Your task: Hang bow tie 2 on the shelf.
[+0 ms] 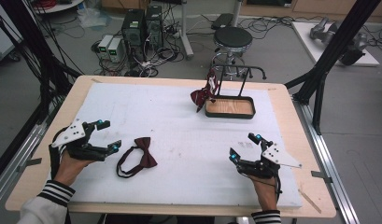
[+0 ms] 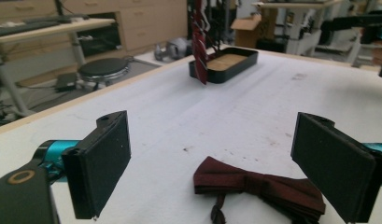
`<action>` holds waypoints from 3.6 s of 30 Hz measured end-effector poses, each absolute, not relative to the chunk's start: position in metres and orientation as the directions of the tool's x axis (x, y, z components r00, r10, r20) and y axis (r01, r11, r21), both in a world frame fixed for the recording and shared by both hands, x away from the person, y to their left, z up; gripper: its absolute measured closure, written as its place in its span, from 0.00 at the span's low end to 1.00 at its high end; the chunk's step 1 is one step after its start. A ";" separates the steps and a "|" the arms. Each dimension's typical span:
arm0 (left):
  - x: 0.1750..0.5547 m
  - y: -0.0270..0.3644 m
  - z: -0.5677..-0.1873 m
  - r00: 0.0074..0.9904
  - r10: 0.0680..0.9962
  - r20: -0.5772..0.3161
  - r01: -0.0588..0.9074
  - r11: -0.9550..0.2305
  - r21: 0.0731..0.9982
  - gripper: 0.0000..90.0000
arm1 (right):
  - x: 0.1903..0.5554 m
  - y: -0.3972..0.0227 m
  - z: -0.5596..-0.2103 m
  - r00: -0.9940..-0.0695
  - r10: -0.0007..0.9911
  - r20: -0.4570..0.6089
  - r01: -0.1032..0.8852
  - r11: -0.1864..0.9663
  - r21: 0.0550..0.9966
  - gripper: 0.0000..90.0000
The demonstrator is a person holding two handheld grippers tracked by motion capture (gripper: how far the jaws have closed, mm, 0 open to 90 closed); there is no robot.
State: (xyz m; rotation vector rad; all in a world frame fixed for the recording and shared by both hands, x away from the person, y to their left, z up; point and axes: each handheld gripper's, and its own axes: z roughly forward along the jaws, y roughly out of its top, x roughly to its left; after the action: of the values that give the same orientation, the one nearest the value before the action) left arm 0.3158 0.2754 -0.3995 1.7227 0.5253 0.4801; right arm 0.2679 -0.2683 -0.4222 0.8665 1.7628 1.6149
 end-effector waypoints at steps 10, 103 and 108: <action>0.334 0.261 -0.385 0.894 0.445 0.062 0.090 -0.311 0.946 0.13 | 0.265 -0.270 -0.423 -0.616 0.787 0.009 0.069 0.042 0.997 0.12; 0.397 0.191 -0.412 0.992 0.050 0.119 -0.022 -0.844 0.536 0.93 | 0.263 -0.272 -0.425 -0.634 0.772 0.042 0.081 0.013 0.997 0.12; 0.395 0.190 -0.405 0.989 0.082 0.122 -0.003 -0.822 0.569 0.93 | 0.265 -0.270 -0.424 -0.640 0.768 0.036 0.080 0.020 0.997 0.12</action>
State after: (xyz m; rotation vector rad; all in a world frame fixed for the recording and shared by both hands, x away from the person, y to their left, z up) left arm 0.3951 0.1904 -0.4053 2.5305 0.0552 0.1881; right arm 0.2655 -0.2701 -0.4239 0.8648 1.7688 1.6694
